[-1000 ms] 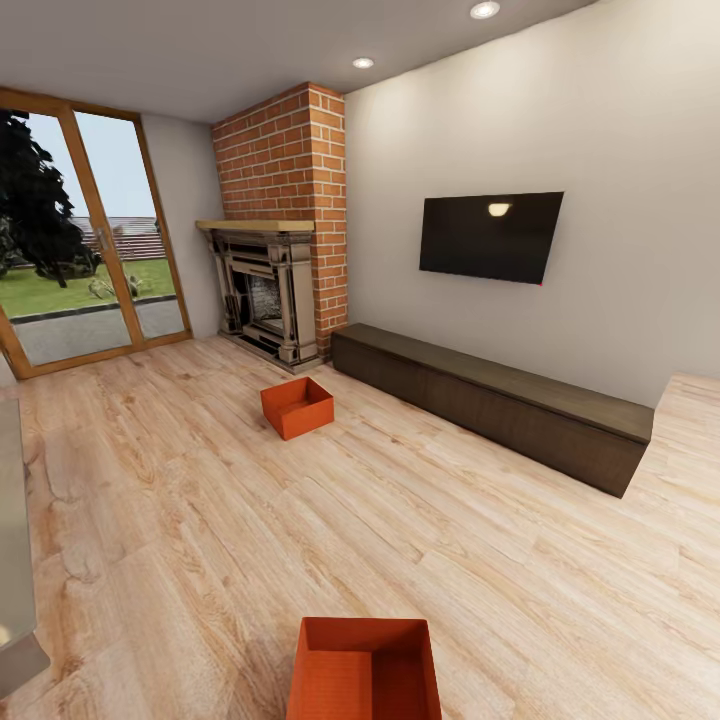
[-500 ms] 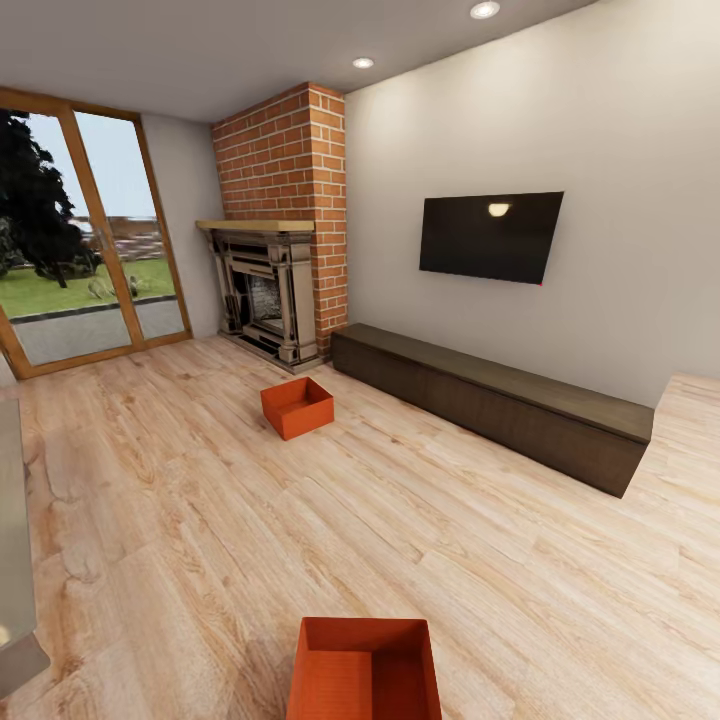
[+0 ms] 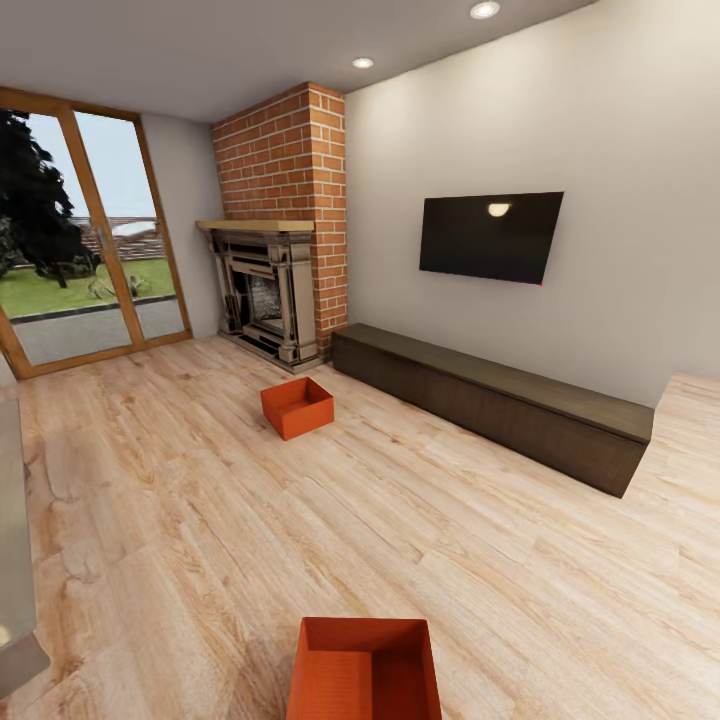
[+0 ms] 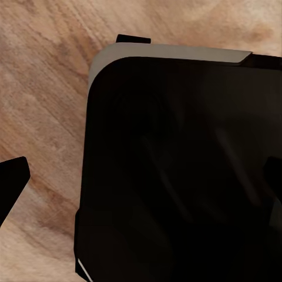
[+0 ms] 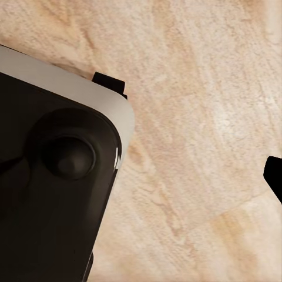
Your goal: Move the two storage containers from the living room to the garage. In the garage, place one container on the floor and stack the other container on top of it (either order is fine).
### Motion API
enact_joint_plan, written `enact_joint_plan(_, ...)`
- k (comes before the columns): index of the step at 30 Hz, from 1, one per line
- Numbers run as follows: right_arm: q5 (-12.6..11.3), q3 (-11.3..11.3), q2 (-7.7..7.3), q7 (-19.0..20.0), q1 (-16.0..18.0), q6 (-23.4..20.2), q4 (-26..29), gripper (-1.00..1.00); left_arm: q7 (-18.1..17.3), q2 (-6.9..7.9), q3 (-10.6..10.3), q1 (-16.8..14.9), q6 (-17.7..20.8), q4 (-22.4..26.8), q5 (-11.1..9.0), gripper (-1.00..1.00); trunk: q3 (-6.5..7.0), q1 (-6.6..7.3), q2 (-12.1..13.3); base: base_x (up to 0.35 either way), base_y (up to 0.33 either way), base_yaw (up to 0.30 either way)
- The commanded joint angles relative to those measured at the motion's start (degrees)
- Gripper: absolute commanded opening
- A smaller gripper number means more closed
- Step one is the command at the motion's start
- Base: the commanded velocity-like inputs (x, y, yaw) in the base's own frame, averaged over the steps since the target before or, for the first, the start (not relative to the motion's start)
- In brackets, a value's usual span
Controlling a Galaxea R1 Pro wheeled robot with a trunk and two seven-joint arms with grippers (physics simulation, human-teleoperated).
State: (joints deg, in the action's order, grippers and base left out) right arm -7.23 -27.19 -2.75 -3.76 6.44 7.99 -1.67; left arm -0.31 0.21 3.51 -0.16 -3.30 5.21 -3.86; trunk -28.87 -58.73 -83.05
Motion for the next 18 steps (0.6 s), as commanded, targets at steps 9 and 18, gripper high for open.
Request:
enact_joint_plan(9,-0.6,-0.5,-0.02,0.0,0.1,0.4,-0.2,1.00,0.0,-0.03,0.3,0.0,-0.1,0.0,-0.4,1.00,-0.05,0.00,0.0,0.000,0.000,0.000)
enact_joint_plan(18,-0.6,-0.5,0.07,0.0,0.1,0.3,-0.2,1.00,0.0,-0.03,0.3,0.0,-0.1,0.0,-0.4,1.00,-0.05,0.00,0.0,0.000,0.000,0.000)
